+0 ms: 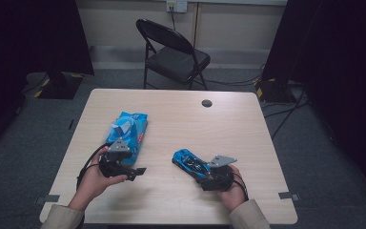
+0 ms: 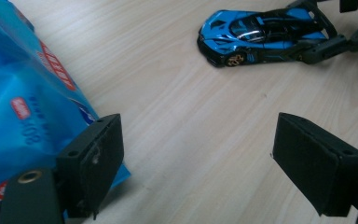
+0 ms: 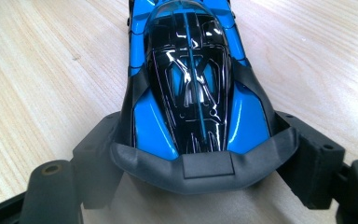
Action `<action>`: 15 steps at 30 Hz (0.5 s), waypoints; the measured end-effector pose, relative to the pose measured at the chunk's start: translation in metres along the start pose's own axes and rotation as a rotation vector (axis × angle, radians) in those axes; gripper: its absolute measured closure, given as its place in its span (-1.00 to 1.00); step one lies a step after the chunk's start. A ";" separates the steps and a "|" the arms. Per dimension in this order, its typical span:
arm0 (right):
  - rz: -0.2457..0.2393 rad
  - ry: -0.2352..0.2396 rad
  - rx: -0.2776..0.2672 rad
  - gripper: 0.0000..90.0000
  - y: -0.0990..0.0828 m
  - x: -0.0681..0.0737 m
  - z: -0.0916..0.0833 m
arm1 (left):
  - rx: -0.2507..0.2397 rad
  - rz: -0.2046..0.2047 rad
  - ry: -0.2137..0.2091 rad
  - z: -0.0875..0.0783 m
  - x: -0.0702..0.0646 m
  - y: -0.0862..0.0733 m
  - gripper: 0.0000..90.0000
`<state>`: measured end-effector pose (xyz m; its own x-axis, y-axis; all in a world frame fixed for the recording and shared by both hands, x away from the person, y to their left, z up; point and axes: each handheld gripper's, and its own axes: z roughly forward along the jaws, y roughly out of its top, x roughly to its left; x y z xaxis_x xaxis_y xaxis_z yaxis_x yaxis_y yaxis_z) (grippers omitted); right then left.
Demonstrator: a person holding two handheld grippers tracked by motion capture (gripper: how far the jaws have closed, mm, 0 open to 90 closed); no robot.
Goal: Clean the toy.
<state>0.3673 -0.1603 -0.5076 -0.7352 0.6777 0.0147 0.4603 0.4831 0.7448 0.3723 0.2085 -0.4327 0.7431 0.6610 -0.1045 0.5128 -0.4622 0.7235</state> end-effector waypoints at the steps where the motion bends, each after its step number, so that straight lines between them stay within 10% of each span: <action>1: 0.000 0.000 0.000 -0.47 0.000 0.000 0.000 | 0.000 0.002 0.003 -0.001 0.002 0.002 -0.64; 15: 0.000 0.000 0.000 -0.47 0.000 0.000 0.000 | 0.006 0.003 0.034 0.000 0.019 0.026 -0.64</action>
<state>0.3674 -0.1604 -0.5076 -0.7353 0.6775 0.0152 0.4603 0.4829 0.7449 0.4001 0.2087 -0.4159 0.7300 0.6789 -0.0791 0.5130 -0.4678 0.7197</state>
